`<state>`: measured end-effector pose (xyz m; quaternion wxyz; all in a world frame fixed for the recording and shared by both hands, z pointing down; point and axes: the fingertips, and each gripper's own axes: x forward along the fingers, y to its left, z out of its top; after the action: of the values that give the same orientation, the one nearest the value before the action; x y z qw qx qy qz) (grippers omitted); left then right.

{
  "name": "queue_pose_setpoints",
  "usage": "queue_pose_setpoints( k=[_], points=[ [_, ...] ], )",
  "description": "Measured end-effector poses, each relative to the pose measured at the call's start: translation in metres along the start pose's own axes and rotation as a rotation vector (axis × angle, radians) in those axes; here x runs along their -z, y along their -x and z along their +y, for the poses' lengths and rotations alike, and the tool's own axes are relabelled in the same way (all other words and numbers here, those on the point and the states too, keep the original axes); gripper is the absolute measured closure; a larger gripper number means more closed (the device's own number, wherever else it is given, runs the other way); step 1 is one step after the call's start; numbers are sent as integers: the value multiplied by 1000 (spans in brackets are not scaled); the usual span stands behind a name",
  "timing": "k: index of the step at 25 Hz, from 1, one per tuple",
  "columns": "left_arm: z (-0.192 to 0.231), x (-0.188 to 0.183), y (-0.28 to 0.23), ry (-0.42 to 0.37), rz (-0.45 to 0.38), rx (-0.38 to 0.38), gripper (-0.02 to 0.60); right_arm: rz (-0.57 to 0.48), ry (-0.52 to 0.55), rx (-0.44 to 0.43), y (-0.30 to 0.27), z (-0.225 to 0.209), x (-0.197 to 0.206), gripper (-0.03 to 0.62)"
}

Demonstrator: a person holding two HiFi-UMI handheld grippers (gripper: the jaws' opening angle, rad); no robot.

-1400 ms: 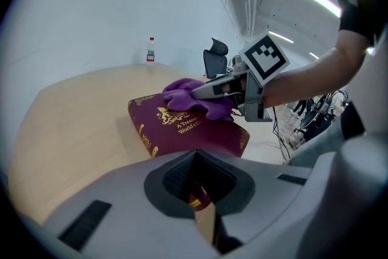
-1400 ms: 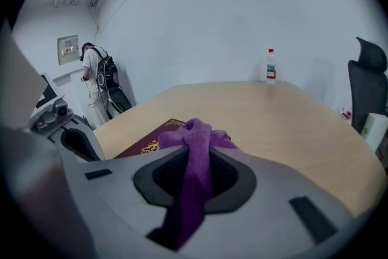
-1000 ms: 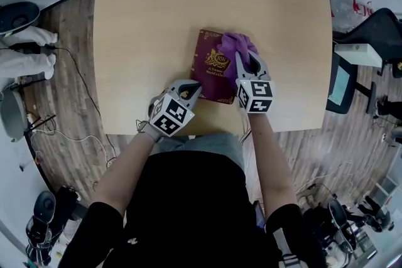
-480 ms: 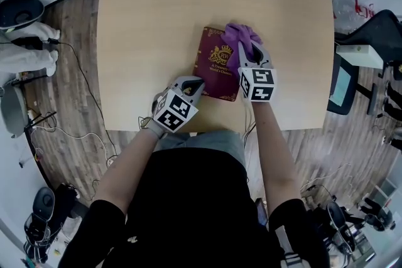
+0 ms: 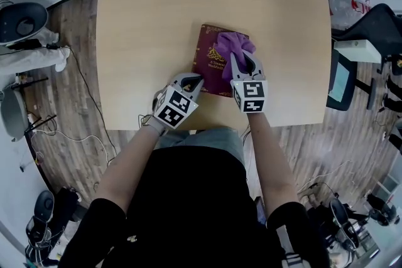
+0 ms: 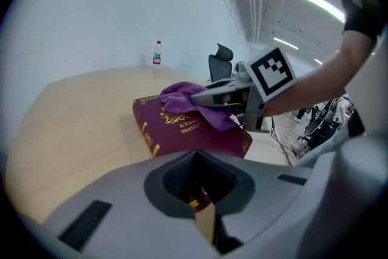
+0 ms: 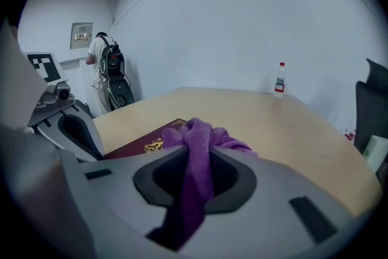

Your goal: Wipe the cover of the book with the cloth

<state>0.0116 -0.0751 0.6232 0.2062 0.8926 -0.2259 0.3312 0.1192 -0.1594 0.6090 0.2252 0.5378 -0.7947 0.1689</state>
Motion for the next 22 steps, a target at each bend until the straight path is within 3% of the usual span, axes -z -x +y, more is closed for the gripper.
queue_pose_setpoints(
  k=[22],
  points=[
    [3,0,-1,18,-44,6,561,-9,-43,-19,81,70,49,516]
  ],
)
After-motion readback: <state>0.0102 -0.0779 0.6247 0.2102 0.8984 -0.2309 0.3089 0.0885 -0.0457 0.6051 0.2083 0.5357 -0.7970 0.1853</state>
